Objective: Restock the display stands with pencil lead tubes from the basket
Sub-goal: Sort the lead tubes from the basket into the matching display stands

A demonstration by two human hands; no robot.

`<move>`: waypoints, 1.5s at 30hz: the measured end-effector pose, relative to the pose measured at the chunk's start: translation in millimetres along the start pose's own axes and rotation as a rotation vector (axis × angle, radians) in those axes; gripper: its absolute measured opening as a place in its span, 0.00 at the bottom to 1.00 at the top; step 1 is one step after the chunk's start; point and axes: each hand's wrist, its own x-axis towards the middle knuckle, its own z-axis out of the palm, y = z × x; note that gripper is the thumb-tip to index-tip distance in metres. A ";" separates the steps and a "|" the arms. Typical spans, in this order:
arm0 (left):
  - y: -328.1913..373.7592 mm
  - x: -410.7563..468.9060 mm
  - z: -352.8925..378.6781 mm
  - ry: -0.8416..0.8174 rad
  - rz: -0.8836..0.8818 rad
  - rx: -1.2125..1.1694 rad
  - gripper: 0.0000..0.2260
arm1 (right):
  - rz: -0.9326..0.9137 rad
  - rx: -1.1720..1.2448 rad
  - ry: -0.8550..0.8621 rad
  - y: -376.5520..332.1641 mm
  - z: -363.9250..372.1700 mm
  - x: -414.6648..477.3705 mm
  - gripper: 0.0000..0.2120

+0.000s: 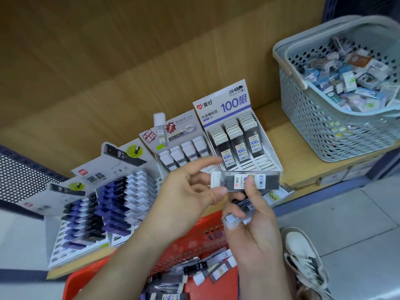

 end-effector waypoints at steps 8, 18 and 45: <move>13.3 -16.6 -10.9 0.048 0.255 0.540 0.20 | 0.039 -0.043 0.068 1.6 11.5 -8.0 0.07; 15.6 -5.4 -7.0 0.006 0.022 0.018 0.16 | -0.073 -0.093 0.099 -11.4 -8.8 -2.8 0.03; -4.8 132.9 59.4 0.177 0.382 0.754 0.16 | -0.187 -0.321 0.308 -46.1 -7.5 0.4 0.08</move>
